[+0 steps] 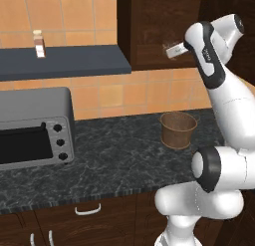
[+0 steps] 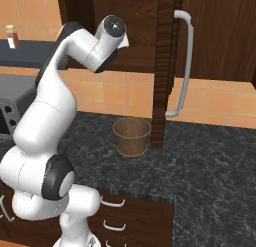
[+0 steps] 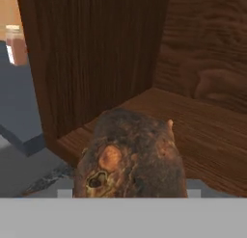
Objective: Open the cabinet, pick up the bread from the cabinet and place it in the basket. Then move the basket to the dining counter.
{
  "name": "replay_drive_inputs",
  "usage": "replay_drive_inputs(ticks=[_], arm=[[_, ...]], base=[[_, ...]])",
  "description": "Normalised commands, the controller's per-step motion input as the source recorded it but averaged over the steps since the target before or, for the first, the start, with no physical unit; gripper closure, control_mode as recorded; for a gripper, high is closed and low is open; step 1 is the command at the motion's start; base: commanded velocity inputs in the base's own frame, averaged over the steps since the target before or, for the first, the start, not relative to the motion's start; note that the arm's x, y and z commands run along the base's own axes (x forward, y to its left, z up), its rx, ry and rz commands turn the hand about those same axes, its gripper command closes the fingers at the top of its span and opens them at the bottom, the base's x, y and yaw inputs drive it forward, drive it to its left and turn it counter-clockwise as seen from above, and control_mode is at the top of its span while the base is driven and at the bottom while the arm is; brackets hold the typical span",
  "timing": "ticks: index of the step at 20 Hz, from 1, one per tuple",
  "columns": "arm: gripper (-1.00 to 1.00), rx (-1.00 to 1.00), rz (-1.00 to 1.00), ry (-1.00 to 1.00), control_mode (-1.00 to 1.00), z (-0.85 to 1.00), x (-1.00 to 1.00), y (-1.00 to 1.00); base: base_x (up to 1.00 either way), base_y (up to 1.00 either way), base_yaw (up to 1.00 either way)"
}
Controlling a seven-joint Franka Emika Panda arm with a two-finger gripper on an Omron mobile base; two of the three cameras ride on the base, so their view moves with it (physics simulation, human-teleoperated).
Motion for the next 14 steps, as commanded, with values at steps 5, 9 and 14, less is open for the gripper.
replay_drive_inputs(ticks=[5,9,14], arm=[[1.00,0.00,-0.12,0.21,-1.00,0.14,-1.00,-0.05],[1.00,0.00,-0.24,0.24,-1.00,-0.20,-1.00,-0.06],[1.00,0.00,-0.35,0.21,-1.00,-0.45,-1.00,-0.22]], base=[[0.00,0.00,0.00],[0.00,0.00,0.00],[0.00,0.00,0.00]])
